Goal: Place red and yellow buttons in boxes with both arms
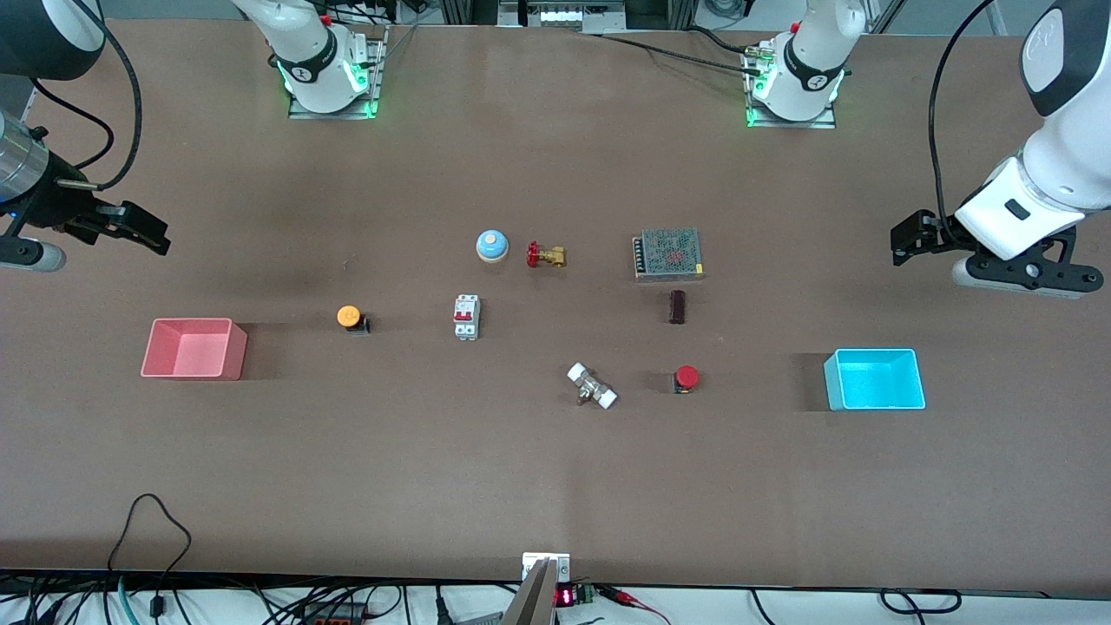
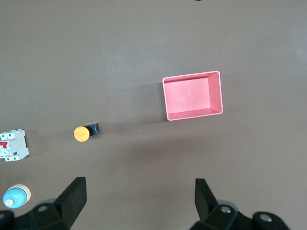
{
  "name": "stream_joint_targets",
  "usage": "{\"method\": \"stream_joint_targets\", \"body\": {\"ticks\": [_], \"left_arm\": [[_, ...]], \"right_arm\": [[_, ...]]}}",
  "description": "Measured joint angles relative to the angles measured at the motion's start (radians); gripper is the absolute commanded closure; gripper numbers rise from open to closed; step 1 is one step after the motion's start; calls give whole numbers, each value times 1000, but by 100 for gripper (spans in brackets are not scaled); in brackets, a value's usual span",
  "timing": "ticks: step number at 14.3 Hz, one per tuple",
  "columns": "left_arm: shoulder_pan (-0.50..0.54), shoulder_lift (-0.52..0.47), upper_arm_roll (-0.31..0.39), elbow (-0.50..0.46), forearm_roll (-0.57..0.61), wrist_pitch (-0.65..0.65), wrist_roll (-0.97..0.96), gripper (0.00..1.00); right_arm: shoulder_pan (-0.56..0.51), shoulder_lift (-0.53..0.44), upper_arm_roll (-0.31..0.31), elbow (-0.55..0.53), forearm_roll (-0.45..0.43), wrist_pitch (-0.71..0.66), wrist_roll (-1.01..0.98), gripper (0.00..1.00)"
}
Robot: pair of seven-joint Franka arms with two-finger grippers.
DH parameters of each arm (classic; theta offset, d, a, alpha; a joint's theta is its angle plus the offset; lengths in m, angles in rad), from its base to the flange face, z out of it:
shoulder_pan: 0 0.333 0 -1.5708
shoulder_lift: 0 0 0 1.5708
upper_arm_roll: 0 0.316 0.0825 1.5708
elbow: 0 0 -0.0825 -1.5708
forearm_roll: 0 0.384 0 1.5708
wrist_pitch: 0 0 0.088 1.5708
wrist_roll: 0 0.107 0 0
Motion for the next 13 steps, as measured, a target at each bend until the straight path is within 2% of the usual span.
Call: {"method": "stream_joint_targets", "body": {"ticks": [8,13], "left_arm": [[0,0,0,0,0,-1,0,0],[-5,42,-4,-5,-1,-17,0,0]], "right_arm": [[3,7,1,0,0,-1,0,0],[36,76,7,-6,3,-34,-3,0]]}}
